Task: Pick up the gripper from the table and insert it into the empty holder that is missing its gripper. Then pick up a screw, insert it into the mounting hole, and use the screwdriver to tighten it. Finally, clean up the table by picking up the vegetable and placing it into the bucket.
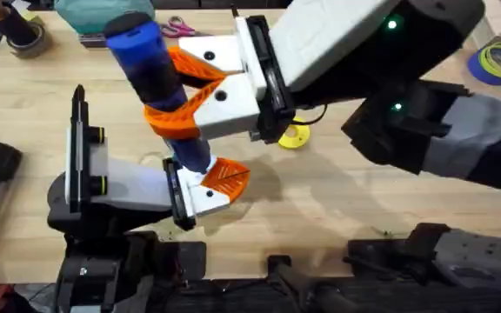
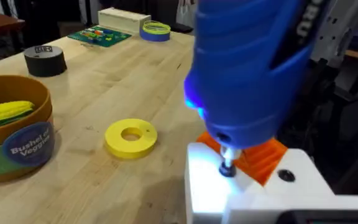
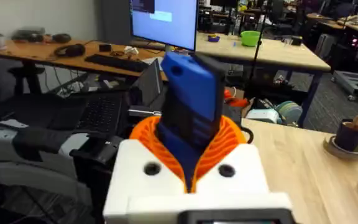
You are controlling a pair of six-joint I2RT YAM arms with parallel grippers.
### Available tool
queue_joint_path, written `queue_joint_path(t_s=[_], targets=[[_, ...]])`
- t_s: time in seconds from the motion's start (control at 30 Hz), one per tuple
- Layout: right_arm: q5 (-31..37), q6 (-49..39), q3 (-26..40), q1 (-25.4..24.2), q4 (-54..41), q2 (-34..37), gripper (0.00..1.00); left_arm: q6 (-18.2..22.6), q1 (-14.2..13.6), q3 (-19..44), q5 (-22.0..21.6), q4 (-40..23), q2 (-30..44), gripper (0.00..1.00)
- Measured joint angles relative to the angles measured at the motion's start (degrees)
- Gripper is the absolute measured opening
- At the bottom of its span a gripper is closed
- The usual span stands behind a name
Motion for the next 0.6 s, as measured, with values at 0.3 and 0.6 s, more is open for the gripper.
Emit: queue_joint_path(t_s=[0.3,0.6], targets=[[0.0,0.0,-0.4,0.0,-0.1,0.0,0.025,0.0,0.0,0.0,0.0,0.0,0.0,0.014],[0.2,0.0,-1.0,0.0,0.8,0.0,0.025,0.0,0.0,0.0,0.0,0.0,0.0,0.014]])
